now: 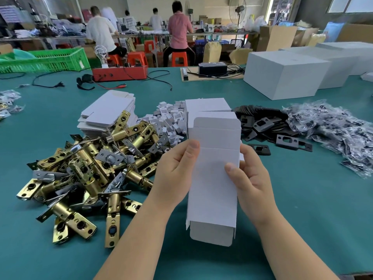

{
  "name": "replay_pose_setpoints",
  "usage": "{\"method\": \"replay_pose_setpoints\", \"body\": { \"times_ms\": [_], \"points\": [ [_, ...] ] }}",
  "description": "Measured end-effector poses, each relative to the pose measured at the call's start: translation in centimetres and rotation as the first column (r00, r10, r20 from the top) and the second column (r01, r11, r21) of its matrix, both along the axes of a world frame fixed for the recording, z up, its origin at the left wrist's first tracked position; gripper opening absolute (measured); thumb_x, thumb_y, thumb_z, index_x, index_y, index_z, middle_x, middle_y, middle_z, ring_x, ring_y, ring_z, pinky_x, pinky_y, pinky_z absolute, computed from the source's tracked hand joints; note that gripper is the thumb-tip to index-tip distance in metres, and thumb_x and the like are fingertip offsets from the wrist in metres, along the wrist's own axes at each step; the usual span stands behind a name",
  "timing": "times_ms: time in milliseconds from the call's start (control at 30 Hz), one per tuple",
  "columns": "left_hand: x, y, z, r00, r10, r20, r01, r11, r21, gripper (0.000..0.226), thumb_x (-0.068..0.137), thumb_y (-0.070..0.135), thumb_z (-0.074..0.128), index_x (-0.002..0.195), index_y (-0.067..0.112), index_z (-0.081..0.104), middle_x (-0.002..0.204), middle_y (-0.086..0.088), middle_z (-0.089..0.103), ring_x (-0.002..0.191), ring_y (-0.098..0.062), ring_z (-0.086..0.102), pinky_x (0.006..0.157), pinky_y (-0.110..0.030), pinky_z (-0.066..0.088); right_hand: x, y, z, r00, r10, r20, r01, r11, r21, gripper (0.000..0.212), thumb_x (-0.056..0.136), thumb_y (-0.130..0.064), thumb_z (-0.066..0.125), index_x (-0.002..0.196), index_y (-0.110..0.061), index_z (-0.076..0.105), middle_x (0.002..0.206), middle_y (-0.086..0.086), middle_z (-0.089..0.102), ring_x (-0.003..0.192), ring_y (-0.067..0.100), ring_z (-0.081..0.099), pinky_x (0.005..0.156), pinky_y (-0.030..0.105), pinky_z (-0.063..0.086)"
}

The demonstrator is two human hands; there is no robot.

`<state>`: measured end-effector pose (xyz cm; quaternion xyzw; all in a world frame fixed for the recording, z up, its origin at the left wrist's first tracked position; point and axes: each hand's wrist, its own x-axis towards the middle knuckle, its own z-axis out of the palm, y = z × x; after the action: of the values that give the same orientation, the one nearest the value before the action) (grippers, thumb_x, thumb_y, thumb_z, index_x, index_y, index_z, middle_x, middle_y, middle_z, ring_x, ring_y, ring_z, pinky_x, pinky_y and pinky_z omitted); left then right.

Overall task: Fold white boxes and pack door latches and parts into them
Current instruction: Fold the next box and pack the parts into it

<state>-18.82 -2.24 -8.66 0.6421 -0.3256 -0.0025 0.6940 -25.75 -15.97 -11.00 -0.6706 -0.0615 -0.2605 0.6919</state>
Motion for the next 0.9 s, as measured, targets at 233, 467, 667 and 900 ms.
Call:
{"method": "replay_pose_setpoints", "body": {
  "times_ms": [233,467,667,900],
  "points": [
    [-0.02,-0.14,-0.18,0.998,-0.055,-0.029,0.055,0.998,0.005,0.057,0.09,0.055,0.04,0.079,0.0,0.05,0.063,-0.018,0.042,0.058,-0.028,0.04,0.056,-0.041,0.033,-0.03,0.09,0.11,1.0,0.027,0.012,-0.028,0.998,0.05,0.019,0.077,-0.038,0.058,0.094,-0.045,0.063,0.087,-0.006,0.072,0.076,0.009,0.067,0.064,0.026,0.054],
    [0.42,0.32,0.23,0.975,-0.193,-0.105,0.191,0.981,-0.03,0.018,0.087,0.046,0.059,0.103,0.044,0.066,0.092,0.006,0.074,0.081,-0.011,0.071,0.065,-0.025,0.057,0.23,-0.05,-0.04,0.998,-0.029,0.064,0.021,0.991,0.13,0.025,0.087,-0.023,0.056,0.111,-0.029,0.056,0.091,-0.009,0.072,0.08,0.007,0.068,0.065,0.023,0.055],
    [0.19,0.03,0.02,0.978,-0.183,-0.103,0.177,0.982,-0.068,0.03,0.093,0.024,0.053,0.102,0.048,0.068,0.09,0.006,0.075,0.079,-0.01,0.071,0.063,-0.022,0.056,0.36,-0.03,-0.2,0.995,-0.079,0.065,0.069,0.987,0.143,0.024,0.087,-0.019,0.054,0.109,-0.024,0.049,0.088,-0.012,0.072,0.076,0.004,0.068,0.062,0.021,0.054],
    [0.38,-0.14,-0.34,0.98,-0.17,-0.103,0.159,0.981,-0.109,0.022,0.095,0.026,0.05,0.115,0.032,0.059,0.098,0.011,0.074,0.086,-0.008,0.071,0.067,-0.022,0.056,0.37,-0.34,-0.31,0.998,-0.039,0.043,0.03,0.98,0.195,0.023,0.091,-0.032,0.045,0.113,-0.025,0.049,0.084,-0.015,0.069,0.073,0.002,0.064,0.061,0.019,0.052]
  ]
}}
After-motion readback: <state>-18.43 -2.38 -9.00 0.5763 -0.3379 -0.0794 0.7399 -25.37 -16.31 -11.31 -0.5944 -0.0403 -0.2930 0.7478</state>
